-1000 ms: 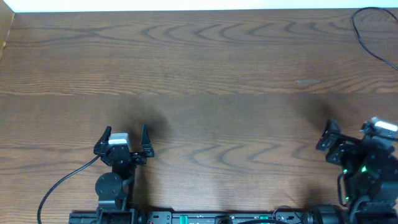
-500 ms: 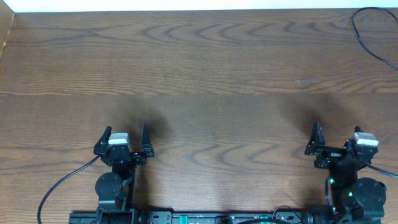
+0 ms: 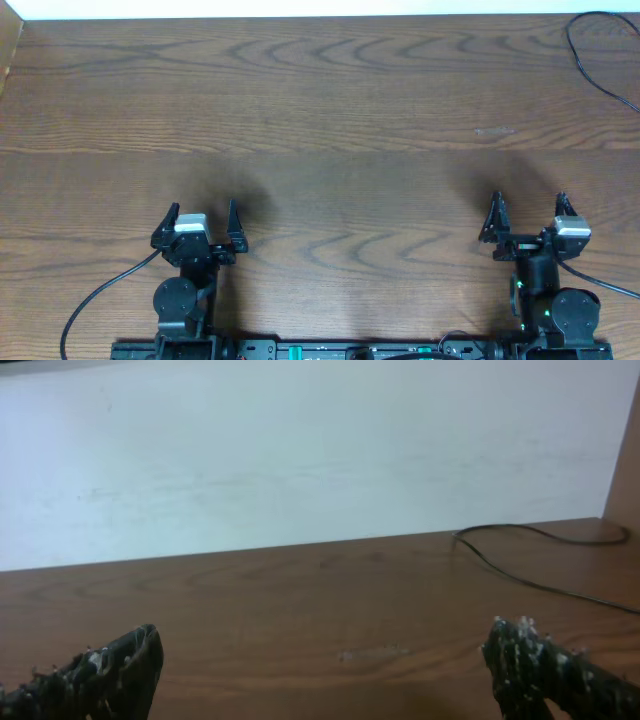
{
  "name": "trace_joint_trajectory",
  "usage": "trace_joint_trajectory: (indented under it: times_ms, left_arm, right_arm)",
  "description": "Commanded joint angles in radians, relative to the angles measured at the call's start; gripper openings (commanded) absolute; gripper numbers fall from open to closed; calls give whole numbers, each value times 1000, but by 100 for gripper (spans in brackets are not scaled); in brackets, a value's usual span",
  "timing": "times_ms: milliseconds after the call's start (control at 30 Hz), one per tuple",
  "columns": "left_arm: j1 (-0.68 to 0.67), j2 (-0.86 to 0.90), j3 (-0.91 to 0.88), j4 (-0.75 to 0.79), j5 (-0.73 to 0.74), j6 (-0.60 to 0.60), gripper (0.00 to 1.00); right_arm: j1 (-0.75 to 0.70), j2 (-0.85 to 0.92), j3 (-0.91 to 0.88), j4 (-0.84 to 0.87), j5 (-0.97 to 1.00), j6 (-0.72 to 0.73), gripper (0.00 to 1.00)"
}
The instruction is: Untangle cables
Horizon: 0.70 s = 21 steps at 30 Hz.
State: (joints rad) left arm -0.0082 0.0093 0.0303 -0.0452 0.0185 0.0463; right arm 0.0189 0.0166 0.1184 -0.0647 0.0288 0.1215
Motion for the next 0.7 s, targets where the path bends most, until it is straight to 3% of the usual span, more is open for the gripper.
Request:
trace_joint_trajectory:
  times_ms: [0,667]
  left_arm:
    - [2,-5,-26,-24,-7,2,98]
    - [2,-5,-26,-25,-7,2,98]
  right_arm:
    - [0,-11,-12,14,-13,-16,99]
    - [-65,-11,-18,-17,-51,-75,99]
